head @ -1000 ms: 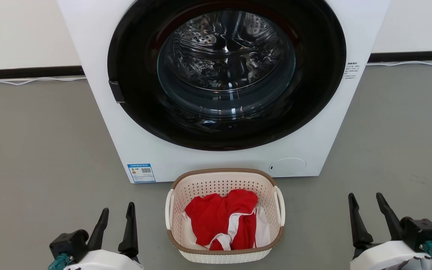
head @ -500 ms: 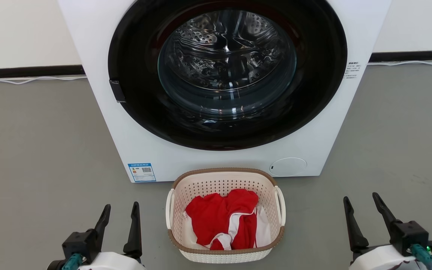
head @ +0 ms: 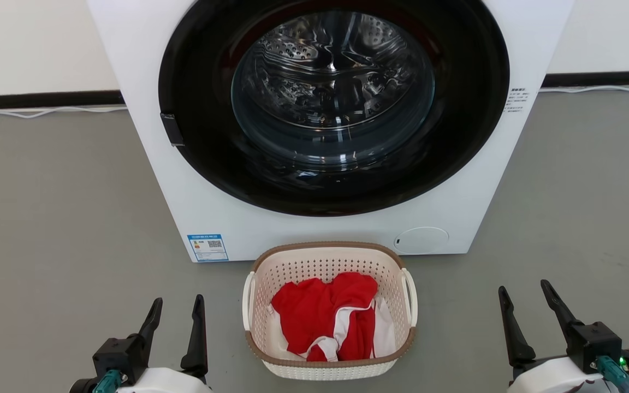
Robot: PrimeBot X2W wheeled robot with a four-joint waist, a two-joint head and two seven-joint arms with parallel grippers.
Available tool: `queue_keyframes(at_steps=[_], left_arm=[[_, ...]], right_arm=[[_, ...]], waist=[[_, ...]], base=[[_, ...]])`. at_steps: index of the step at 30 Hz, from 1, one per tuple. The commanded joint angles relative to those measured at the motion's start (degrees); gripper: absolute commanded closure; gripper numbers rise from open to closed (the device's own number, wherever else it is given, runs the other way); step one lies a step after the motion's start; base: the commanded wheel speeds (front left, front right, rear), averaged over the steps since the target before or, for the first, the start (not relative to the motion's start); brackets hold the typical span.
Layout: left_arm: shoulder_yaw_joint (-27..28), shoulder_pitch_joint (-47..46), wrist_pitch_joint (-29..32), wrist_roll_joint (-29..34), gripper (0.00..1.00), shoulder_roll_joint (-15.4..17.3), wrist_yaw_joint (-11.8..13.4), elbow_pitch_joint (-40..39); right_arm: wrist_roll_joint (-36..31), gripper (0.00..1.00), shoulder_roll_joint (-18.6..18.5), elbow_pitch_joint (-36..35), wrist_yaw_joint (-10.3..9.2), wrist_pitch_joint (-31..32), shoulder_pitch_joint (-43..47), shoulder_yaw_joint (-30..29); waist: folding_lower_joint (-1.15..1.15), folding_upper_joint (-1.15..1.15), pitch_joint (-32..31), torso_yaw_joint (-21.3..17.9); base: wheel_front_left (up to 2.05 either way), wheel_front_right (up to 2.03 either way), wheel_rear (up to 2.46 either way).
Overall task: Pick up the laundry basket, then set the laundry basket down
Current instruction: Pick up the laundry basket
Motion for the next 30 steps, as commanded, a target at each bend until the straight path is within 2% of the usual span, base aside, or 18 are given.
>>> queue_keyframes(at_steps=[1,8,14,30], left_arm=[[1.7,-1.4,-0.5,0.5,0.0,0.6,0.2,-1.2],[1.4,-2.9,-0.5,0.6,0.0,0.6,0.2,-1.4],[0.6,-6.0,-0.5,0.0,0.0,0.6,-0.1,-0.9],[-2.8,-25.0,-0.5,-0.1,0.0,0.6,0.6,10.2]], right_arm=[[0.1,0.0,-0.3,-1.5,0.36,-0.8,-1.1,1.2],[0.4,0.0,-0.5,-1.6,0.36,-0.8,-2.5,1.4],[0.7,0.0,-0.7,-1.3,0.36,-0.8,-5.8,2.1],[0.9,0.0,-1.6,6.5,0.36,-0.8,-22.7,3.1]], waist=[[0.0,0.0,0.2,0.0],[0.0,0.0,3.0,0.1],[0.0,0.0,7.8,-0.1],[0.0,0.0,28.0,0.2]], base=[[0.0,0.0,0.0],[0.0,0.0,0.0],[0.0,0.0,0.0],[0.0,0.0,0.0]])
